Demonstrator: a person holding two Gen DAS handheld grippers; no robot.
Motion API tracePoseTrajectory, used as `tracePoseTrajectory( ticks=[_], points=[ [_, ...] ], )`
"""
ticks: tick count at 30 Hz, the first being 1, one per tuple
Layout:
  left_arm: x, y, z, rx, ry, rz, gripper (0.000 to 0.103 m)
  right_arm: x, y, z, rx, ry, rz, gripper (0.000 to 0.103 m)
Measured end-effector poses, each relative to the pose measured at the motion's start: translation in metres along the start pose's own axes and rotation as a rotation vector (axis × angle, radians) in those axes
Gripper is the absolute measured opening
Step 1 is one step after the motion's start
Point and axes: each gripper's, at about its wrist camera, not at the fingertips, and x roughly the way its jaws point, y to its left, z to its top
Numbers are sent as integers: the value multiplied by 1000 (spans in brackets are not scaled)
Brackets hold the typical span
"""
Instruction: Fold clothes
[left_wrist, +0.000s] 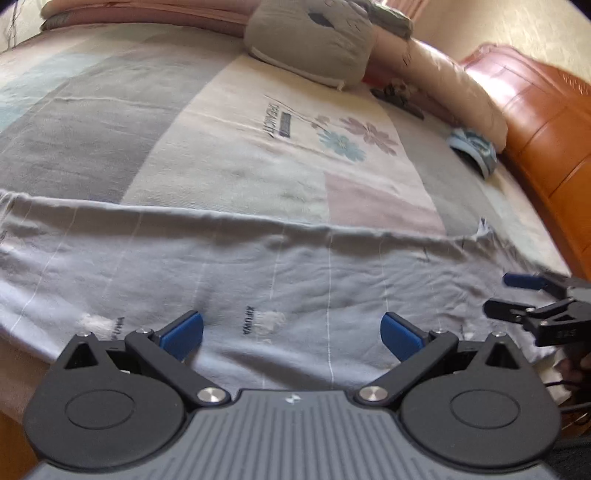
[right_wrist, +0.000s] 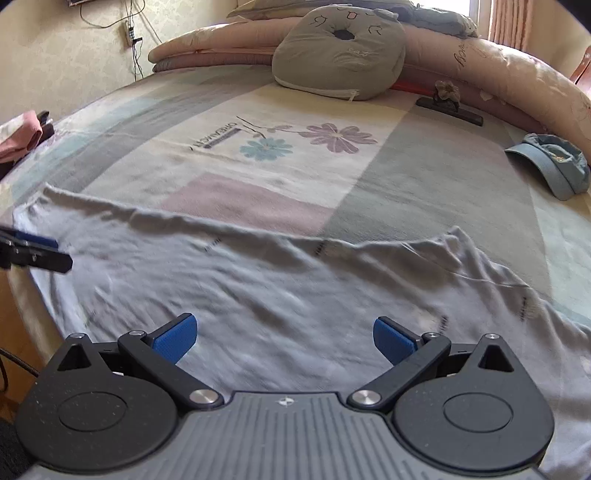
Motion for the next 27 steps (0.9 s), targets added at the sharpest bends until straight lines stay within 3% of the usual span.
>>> tracePoseTrajectory(
  ticks=[3,6,15,21,27],
  points=[
    [-13,14,2,-41,-42,23,102,11,7,9,95,17,3,103],
    [-29,37,0,-89,-89,34,102,17,17,19,166,8,58,103],
    [-72,124,-18,-339,-213,46,102,37,74,49,125,6,86,103],
    [-82,184,-35,-673,-290,-35,102,44,98,67,79,-1,99,103],
    [-75,217,-34,-863,-313,-137,102,51,123,85,33,-7,113,103]
  ],
)
